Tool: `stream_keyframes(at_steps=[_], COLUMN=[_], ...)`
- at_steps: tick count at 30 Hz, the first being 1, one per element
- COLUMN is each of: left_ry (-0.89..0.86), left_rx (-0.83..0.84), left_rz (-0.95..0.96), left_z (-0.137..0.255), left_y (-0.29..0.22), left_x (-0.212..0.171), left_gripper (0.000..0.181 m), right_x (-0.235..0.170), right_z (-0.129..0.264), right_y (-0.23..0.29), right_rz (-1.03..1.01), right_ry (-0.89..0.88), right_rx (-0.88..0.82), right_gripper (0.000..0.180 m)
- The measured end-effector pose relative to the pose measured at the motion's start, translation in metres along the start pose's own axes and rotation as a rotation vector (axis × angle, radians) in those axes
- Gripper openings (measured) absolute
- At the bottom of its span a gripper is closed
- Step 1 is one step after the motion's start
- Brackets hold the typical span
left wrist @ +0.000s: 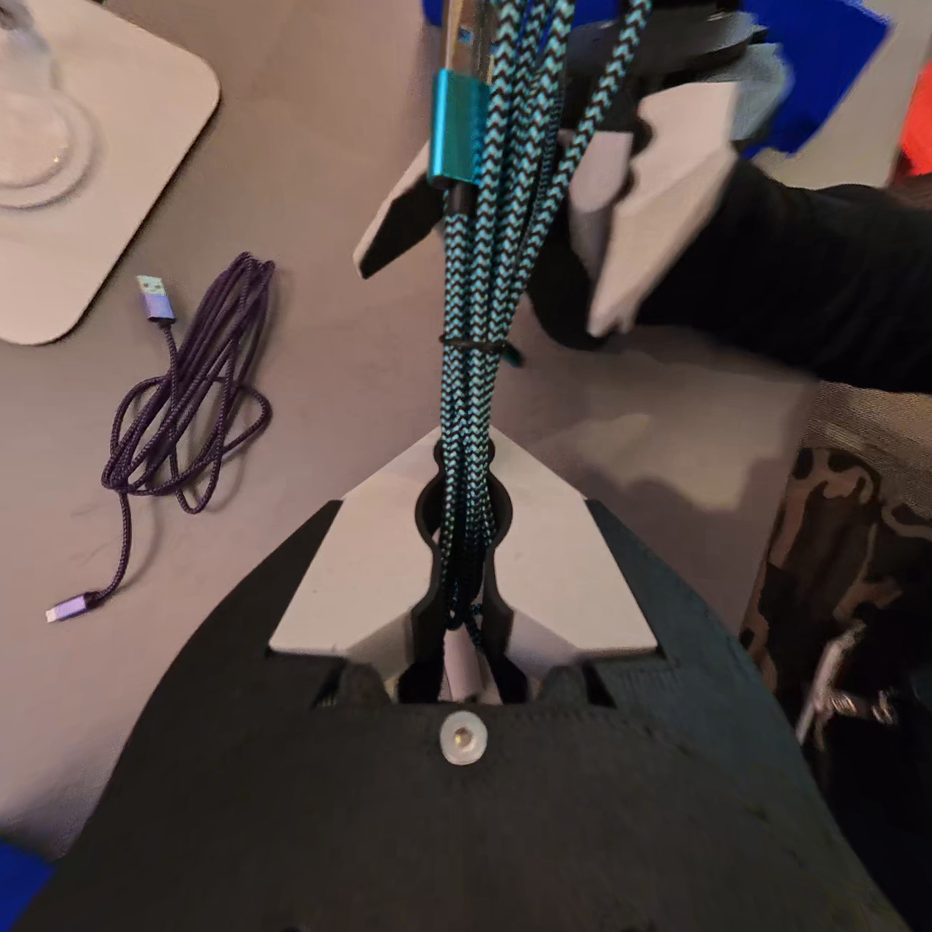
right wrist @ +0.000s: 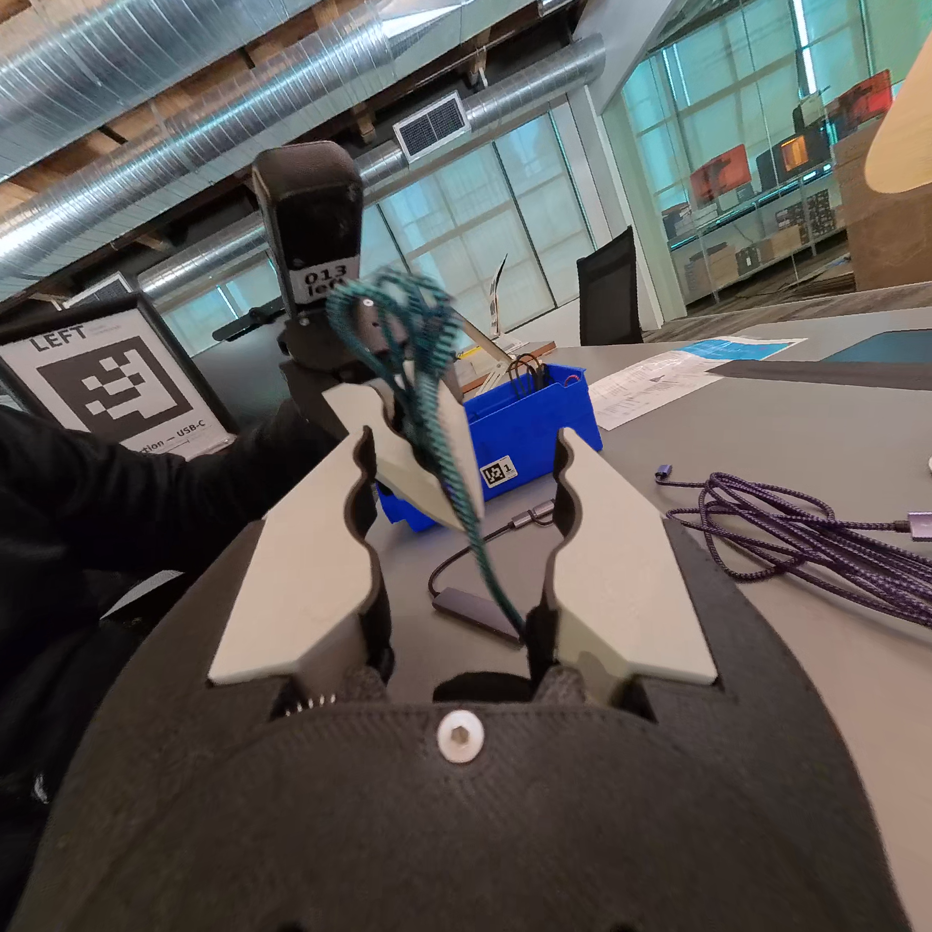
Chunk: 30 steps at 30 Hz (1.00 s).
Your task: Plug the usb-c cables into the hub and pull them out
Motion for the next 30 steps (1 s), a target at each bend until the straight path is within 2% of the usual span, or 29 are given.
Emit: stream_keyframes(at_steps=[5,7,8,9,10,12,14,16,20,23,25,27,30], left_ry=[-0.003,-0.026,-0.034,-0.039,-0.051,-0.096,-0.19,-0.24,-0.261,-0.258,-0.24,-0.234,-0.201], left_rx=[0.064,0.065,0.036,0.015,0.005,-0.032,-0.113,-0.129,-0.003,0.019,0.06,0.073,0.098], left_rz=[0.014,-0.005,0.005,0.02,0.028,0.026,0.046,0.042,-0.045,-0.012,0.024,0.043,0.047], left_z=[-0.038,-0.046,-0.05,-0.054,-0.056,-0.052,-0.037,-0.022,0.0,0.009,0.012,0.013,0.01], left_y=[-0.012,-0.02,-0.025,-0.029,-0.031,-0.036,-0.043,-0.042,-0.024,-0.01,0.003,0.01,0.015], left_x=[0.008,0.011,0.012,0.012,0.012,0.015,0.021,0.021,0.008,0.0,-0.006,-0.012,-0.021], left_gripper=[0.004,0.003,0.003,0.004,0.007,0.018,0.039,0.047,0.043,0.041,0.04,0.039,0.038], right_x=[-0.004,-0.006,-0.005,-0.005,-0.005,-0.003,0.009,0.032,0.098,0.14,0.149,0.141,0.102], right_z=[-0.006,-0.007,-0.006,-0.005,-0.005,-0.003,0.004,0.021,0.068,0.118,0.16,0.206,0.26], right_y=[0.0,0.003,0.006,0.007,0.008,0.012,0.022,0.039,0.1,0.127,0.122,0.103,0.071], right_rz=[-0.006,0.023,0.034,0.041,0.042,0.033,0.023,0.05,0.278,0.532,0.636,0.659,0.56], right_ry=[0.024,0.036,0.036,0.03,0.04,0.075,0.073,0.063,0.166,0.357,0.609,0.908,1.306], right_rx=[-0.053,-0.066,-0.054,-0.06,-0.07,-0.101,-0.123,-0.16,-0.293,-0.55,-0.777,-0.964,-1.001], right_gripper=[0.071,0.048,0.02,0.01,0.006,0.004,0.003,0.002,0.003,0.003,0.003,0.003,0.003])
Point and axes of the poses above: each gripper's, where its closed fingertips meet, z back along the fingers, x out of its top, y = z × x across the jaws, the point moved 5 cm from there along z, back along the fingers, and after that the axes turned 4 degrees about x, right-handed, at the moved point
